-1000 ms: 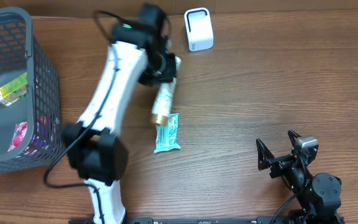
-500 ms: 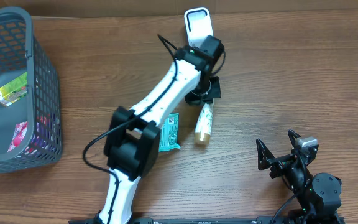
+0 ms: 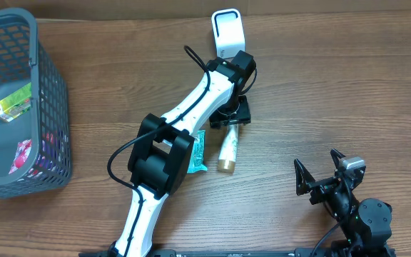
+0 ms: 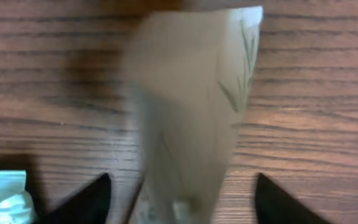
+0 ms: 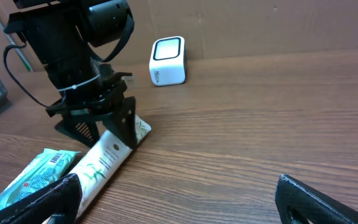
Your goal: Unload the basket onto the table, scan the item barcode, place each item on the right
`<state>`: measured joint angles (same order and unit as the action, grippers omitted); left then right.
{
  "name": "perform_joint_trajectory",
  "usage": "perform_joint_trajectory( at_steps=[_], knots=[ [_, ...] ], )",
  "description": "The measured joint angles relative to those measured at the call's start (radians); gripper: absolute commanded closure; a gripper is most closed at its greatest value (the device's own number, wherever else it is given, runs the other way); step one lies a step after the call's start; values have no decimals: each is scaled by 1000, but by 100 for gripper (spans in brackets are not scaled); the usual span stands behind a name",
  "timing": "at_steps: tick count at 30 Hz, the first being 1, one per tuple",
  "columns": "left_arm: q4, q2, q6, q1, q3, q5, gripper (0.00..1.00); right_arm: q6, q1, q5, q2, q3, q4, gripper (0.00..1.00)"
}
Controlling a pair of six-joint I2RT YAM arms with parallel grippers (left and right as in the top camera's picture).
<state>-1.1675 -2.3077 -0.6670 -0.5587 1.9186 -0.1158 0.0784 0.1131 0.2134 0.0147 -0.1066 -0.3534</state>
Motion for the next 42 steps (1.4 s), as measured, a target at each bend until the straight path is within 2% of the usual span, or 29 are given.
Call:
perform_joint_trajectory(
  at_steps=[5, 8, 20, 24, 36, 42],
  knots=[
    [-54, 0, 63, 26, 21, 0, 30, 0, 0, 0, 0, 0, 0, 0],
    [-137, 0, 102, 70, 106, 0, 34, 0, 0, 0, 0, 0, 0, 0],
    [-485, 2, 234, 327, 847, 1, 36, 0, 0, 0, 0, 0, 0, 0],
    [-513, 16, 257, 435, 1040, -3, 35, 0, 0, 0, 0, 0, 0, 0],
    [-517, 118, 249, 883, 1099, 39, 28, 0, 0, 0, 0, 0, 0, 0],
    [-514, 118, 163, 1075, 1033, 81, 25, 0, 0, 0, 0, 0, 0, 0]
  ],
)
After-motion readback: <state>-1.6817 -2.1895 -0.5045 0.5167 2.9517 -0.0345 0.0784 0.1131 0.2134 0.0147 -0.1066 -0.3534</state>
